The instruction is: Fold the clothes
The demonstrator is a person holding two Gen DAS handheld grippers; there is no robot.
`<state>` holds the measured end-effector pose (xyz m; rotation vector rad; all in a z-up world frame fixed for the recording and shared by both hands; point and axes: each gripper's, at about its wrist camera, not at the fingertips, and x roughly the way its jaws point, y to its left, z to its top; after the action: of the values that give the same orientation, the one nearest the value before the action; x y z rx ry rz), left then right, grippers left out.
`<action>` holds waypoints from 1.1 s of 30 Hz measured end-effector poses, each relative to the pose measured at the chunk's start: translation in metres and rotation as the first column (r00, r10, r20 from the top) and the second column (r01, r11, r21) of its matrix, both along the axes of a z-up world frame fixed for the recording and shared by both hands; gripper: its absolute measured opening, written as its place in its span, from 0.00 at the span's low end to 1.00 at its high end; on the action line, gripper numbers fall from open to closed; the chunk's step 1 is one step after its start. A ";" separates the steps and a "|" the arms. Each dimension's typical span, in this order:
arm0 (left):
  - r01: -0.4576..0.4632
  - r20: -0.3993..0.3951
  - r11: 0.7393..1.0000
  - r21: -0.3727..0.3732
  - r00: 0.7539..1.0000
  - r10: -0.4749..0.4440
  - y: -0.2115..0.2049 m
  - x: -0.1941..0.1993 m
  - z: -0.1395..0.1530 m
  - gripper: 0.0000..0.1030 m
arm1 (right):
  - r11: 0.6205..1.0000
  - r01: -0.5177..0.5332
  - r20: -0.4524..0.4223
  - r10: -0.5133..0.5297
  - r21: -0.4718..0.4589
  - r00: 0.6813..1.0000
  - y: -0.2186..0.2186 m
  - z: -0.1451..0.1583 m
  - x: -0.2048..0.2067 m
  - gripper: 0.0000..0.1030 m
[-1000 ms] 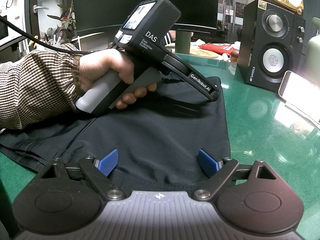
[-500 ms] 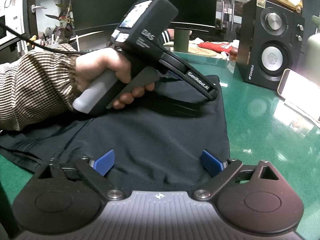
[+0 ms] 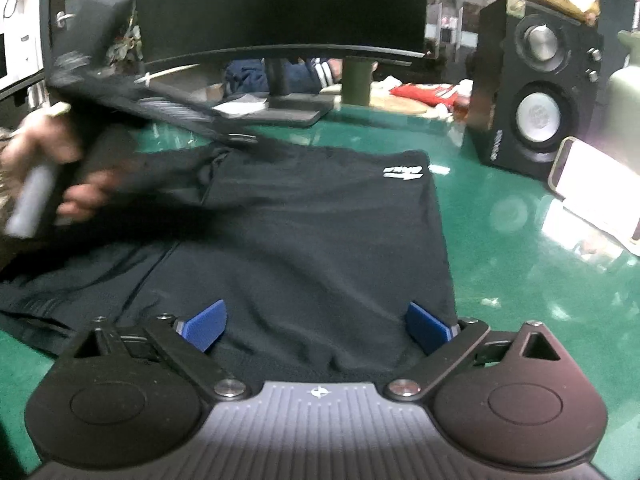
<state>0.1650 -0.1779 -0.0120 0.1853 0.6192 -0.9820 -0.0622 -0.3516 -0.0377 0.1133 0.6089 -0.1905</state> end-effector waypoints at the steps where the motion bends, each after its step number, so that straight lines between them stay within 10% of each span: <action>1: -0.063 0.008 0.998 0.014 0.998 0.063 0.024 0.010 -0.001 0.85 | 1.000 -0.009 0.017 0.008 0.012 1.000 0.002 0.002 -0.001 0.59; 5: -0.195 0.056 0.978 0.080 0.980 0.191 0.075 0.033 -0.003 0.60 | 0.984 -0.171 0.081 0.168 0.042 0.983 0.033 0.015 0.009 0.39; 15: -0.222 0.056 0.972 0.074 0.974 0.218 0.114 0.040 -0.005 0.59 | 0.794 -0.607 0.028 0.607 0.020 0.794 0.132 0.009 0.049 0.44; 23: -0.053 0.048 0.995 0.080 0.998 0.050 0.075 0.040 -0.012 0.48 | 0.765 -0.641 0.003 0.642 0.056 0.767 0.141 0.014 0.075 0.45; 27: 0.053 0.029 0.990 0.127 0.998 -0.057 0.047 0.042 -0.019 0.15 | 0.763 -0.640 -0.004 0.643 0.091 0.766 0.139 0.012 0.081 0.46; 33: 0.040 0.068 0.986 0.159 0.996 -0.052 0.029 0.047 -0.023 0.15 | 0.750 -0.654 -0.002 0.657 0.098 0.754 0.143 0.007 0.078 0.49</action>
<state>0.2119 -0.1488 -0.0346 0.3749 0.6290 -0.9667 0.0154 -0.2090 -0.0302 -0.0232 0.6614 0.5303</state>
